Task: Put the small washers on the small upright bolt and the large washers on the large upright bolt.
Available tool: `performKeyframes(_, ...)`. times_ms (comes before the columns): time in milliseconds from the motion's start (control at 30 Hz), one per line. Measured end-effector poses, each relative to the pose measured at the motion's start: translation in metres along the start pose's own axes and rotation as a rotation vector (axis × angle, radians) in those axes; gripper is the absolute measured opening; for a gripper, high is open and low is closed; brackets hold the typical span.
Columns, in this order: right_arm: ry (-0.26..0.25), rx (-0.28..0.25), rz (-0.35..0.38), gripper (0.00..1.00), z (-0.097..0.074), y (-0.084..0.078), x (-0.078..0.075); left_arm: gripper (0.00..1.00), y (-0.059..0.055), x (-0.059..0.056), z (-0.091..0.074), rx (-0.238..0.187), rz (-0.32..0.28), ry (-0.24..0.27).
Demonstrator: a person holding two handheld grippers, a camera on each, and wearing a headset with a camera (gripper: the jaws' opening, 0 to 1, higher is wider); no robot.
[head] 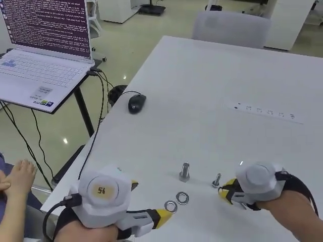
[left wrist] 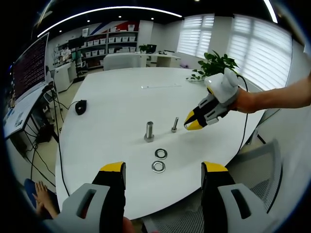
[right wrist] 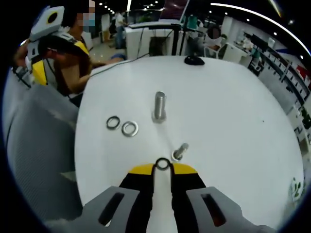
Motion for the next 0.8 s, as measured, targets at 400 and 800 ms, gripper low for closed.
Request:
performKeyframes(400,-0.026,-0.008,0.000,0.13,0.006,0.018,-0.021,0.62,0.000,-0.001,0.001,0.002,0.000,-0.004)
performKeyframes(800,-0.010,0.023,-0.028,0.13,0.012,0.020,-0.022,0.62,0.000,0.002,0.000,-0.001,-0.009,0.003)
Point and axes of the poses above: the centre of the closed fingertips' face, and the gripper's own axes: z roughly forward along the fingers, x roughly to its left, y roughly out of its top, the point moved 6 cm from there along -z, roughly backward along the fingers, and after that the axes turned 4 degrees about -y, right-handed, at the moved point
